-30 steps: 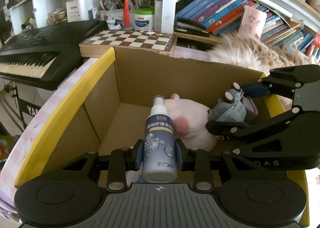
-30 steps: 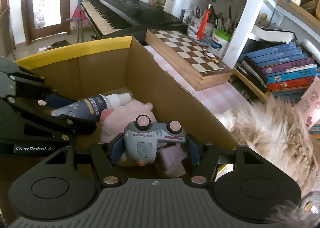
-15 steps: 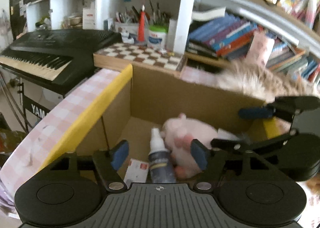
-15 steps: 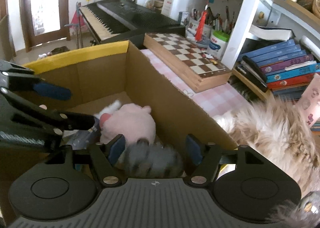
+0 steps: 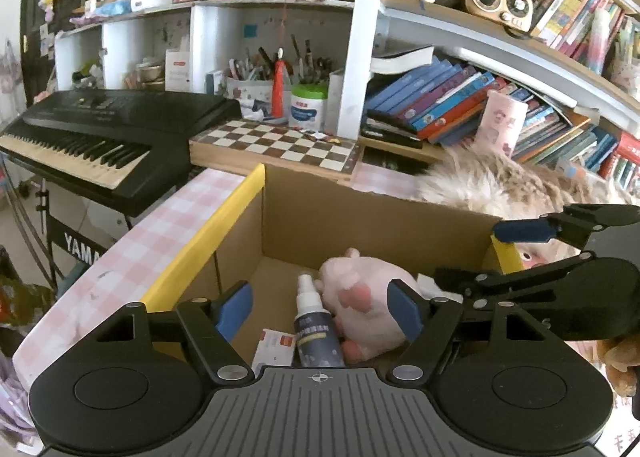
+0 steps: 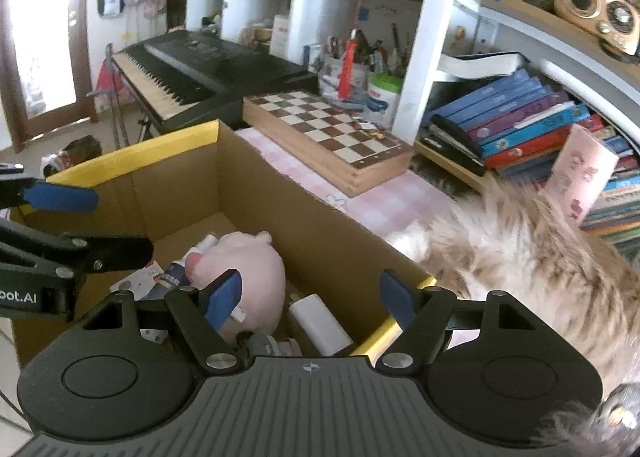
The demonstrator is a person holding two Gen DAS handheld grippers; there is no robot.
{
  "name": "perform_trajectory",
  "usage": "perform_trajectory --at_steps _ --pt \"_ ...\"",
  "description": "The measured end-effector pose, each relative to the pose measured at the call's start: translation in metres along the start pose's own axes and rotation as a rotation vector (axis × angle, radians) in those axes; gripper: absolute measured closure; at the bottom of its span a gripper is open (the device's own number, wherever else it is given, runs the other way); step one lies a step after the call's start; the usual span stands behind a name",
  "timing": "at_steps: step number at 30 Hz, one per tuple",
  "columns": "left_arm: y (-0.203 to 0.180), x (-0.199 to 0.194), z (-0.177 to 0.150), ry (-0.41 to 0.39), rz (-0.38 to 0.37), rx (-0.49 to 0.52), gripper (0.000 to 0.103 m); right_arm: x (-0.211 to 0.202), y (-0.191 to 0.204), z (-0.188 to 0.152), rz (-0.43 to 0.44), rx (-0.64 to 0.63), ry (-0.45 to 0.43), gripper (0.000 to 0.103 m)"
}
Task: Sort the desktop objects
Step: 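Lower the spray bottle into the box with the left tool while the right tool releases the truck, then withdraw both open tools from the yellow box back toward the table items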
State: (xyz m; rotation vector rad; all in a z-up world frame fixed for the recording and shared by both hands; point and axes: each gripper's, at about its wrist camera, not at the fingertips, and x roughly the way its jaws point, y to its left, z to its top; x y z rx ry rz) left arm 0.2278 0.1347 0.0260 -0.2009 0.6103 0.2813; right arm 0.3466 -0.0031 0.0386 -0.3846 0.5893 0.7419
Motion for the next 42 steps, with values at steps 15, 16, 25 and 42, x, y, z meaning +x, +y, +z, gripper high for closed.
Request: perform_trajectory --at_steps 15,16,25,42 --pt "-0.004 -0.038 -0.013 -0.049 -0.052 0.022 0.021 -0.062 -0.002 -0.015 -0.161 0.173 -0.091 0.026" --pt "-0.004 -0.041 -0.014 -0.051 -0.054 0.023 0.021 -0.066 -0.001 -0.017 -0.173 0.184 -0.093 0.026" --pt "0.003 -0.064 -0.025 -0.067 -0.072 0.044 0.020 -0.094 0.010 -0.038 -0.257 0.289 -0.102 0.024" --pt "0.024 -0.108 -0.067 -0.028 -0.114 0.081 0.020 -0.137 0.070 -0.084 -0.341 0.383 -0.055 0.024"
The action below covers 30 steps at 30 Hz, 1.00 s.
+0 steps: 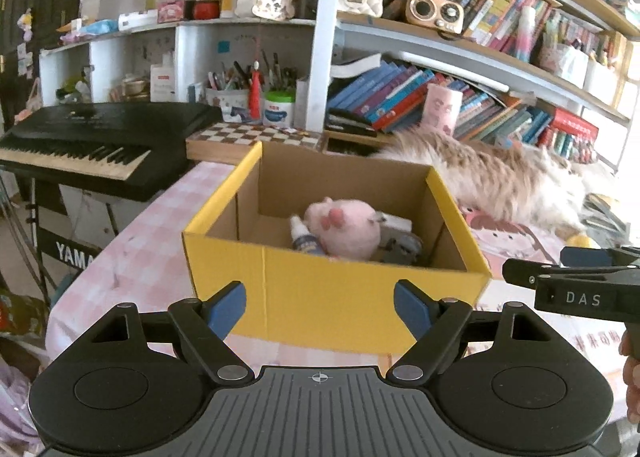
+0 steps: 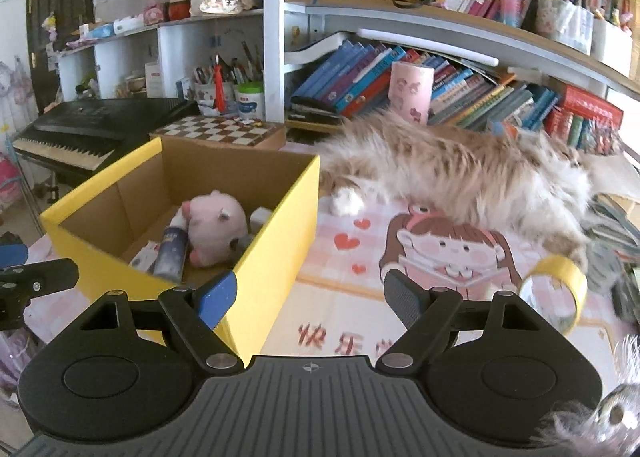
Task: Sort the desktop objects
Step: 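Withdraw both open tools from the yellow box back toward the table items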
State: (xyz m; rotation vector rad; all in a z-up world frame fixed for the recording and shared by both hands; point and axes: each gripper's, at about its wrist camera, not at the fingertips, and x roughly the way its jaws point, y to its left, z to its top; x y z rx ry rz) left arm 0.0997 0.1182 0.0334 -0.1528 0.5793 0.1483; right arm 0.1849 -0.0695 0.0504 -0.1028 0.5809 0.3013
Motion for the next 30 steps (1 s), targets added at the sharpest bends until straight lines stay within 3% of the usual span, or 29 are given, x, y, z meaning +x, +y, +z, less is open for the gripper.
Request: perform_trajectory --at_steps 13,30 --pt "0.002 -0.028 -0.035 0.053 -0.023 0.017 0.020 -0.037 0.024 -0.041 -0.015 0.012 0.044 0.024" --pt "0.003 -0.060 -0.071 0.098 -0.001 0.088 0.018 -0.071 0.051 -0.096 -0.033 0.042 0.093 0.024"
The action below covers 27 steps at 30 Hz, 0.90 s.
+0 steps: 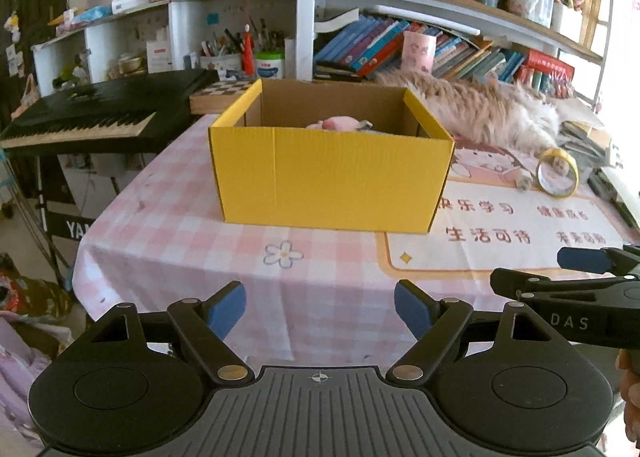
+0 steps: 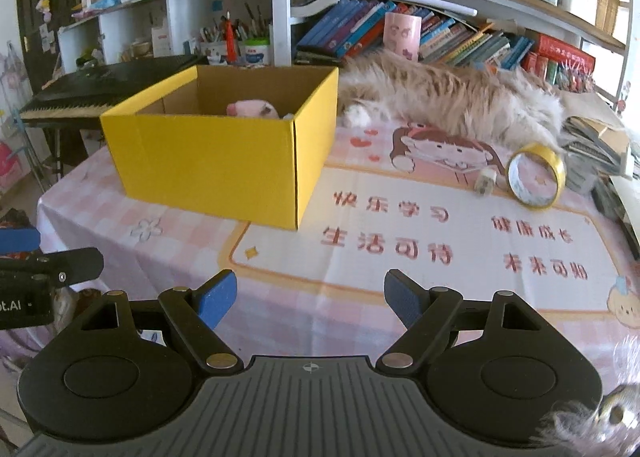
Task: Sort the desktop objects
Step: 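Withdraw both open tools from the yellow box back toward the table items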
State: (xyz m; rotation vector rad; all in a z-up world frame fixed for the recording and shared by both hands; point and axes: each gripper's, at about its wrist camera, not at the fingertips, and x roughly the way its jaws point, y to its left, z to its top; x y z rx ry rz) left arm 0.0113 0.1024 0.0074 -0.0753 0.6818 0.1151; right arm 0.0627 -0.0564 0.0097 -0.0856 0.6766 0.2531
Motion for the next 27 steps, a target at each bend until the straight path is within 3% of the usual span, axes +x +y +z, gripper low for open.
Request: perform_trajectory --at_steps 15,27 --pt "-0.012 -0.005 -0.014 0.025 -0.055 0.059 0.014 -0.019 0.004 -0.026 -0.067 0.040 0.015 0.021" --pt "-0.038 0.003 -0.010 0.019 -0.148 0.140 0.014 -0.028 -0.011 -0.031 -0.163 0.073 0.022 0.019"
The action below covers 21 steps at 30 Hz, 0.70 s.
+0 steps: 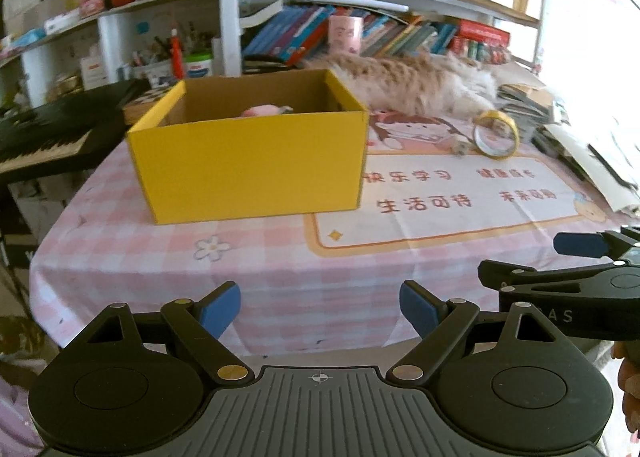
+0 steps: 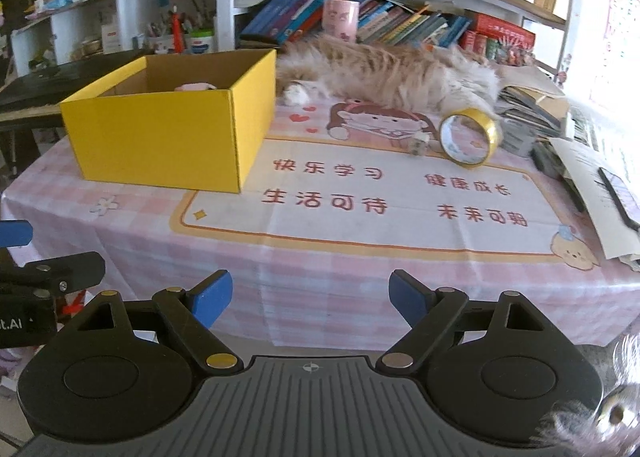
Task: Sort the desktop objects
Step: 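Withdraw both open tools from the yellow box back toward the table items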
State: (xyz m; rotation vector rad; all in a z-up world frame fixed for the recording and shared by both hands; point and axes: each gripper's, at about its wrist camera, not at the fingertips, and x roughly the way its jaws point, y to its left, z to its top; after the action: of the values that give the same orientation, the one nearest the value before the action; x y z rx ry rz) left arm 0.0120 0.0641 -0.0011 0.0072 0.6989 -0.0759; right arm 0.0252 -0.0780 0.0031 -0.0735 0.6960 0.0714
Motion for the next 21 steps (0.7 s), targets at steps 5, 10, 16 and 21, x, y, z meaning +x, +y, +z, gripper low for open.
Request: perform_trajectory --at_steps 5,10,16,21 --pt "-0.009 0.006 0.003 0.003 -0.031 0.029 0.014 0.000 -0.009 -0.002 -0.034 0.020 0.008 0.018" --pt "-0.017 0.014 0.008 0.009 -0.058 0.044 0.014 0.002 -0.017 -0.004 -0.064 0.036 0.016 0.018" --pt "-0.036 0.027 0.016 0.018 -0.109 0.069 0.014 0.002 -0.035 -0.005 -0.106 0.047 0.025 0.018" --pt "-0.052 0.035 0.022 0.021 -0.141 0.107 0.014 0.005 -0.053 -0.005 -0.143 0.082 0.038 0.017"
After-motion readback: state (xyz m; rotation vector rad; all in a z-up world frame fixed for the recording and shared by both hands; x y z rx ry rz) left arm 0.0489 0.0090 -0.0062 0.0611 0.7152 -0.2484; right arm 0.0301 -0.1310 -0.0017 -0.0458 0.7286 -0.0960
